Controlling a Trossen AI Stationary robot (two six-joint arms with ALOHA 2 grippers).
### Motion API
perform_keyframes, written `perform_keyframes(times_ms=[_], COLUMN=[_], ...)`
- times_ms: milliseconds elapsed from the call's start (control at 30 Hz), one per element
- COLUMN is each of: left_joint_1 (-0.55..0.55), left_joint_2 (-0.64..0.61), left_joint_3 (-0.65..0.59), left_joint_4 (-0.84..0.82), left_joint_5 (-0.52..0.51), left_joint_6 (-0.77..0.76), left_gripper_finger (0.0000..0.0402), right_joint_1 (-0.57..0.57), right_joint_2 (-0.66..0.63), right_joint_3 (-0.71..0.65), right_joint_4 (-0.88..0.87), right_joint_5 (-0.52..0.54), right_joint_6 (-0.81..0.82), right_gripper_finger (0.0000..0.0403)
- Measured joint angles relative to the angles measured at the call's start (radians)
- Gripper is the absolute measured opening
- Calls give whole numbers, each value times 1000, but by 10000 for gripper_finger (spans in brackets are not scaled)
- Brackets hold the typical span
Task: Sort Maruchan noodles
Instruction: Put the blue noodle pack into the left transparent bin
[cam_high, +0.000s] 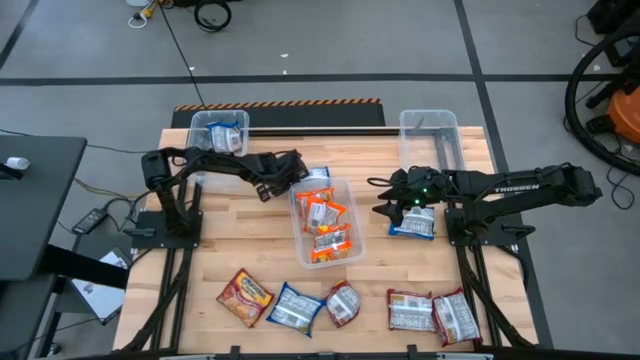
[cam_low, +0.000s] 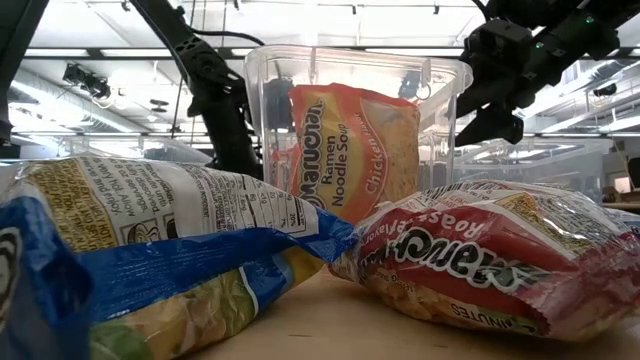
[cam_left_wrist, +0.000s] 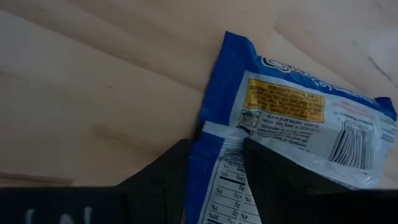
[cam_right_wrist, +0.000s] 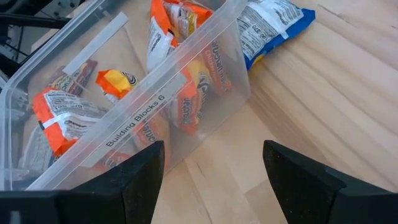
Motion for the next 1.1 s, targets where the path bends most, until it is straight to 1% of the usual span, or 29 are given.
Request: perform_keyframes(times_ms=[133,233,333,467,500,667,767,900,967,1033,1100], left_joint_1=[-13,-19,-24,-23,-23,-4,11,44,65,90,107], left_joint_2=[2,4,6,8,8,-34,-108,-231,-284,-308,-312], left_joint_3=[0,-1,-1,-2,-2,13,45,95,115,131,130], left_joint_4=[13,23,29,43,49,90,84,61,15,-43,-109], left_joint_5=[-31,-43,-61,-76,-77,-67,-71,-68,-64,-19,22], left_joint_6=[5,5,10,79,93,221,338,539,571,573,580], left_gripper_finger=[157,143,104,23,12,6,4,3,3,3,12], right_joint_1=[0,0,0,0,0,0,0,0,0,0,0], right_joint_2=[0,0,0,0,0,0,0,0,0,0,0], right_joint_3=[0,0,0,0,0,0,0,0,0,0,0], right_joint_4=[0,0,0,0,0,0,-1,0,0,0,0], right_joint_5=[-2,-2,-2,-2,-1,2,3,3,5,8,9], right_joint_6=[0,0,-1,-1,-1,0,8,19,29,33,33], right_gripper_finger=[277,277,277,277,277,277,277,277,277,277,277])
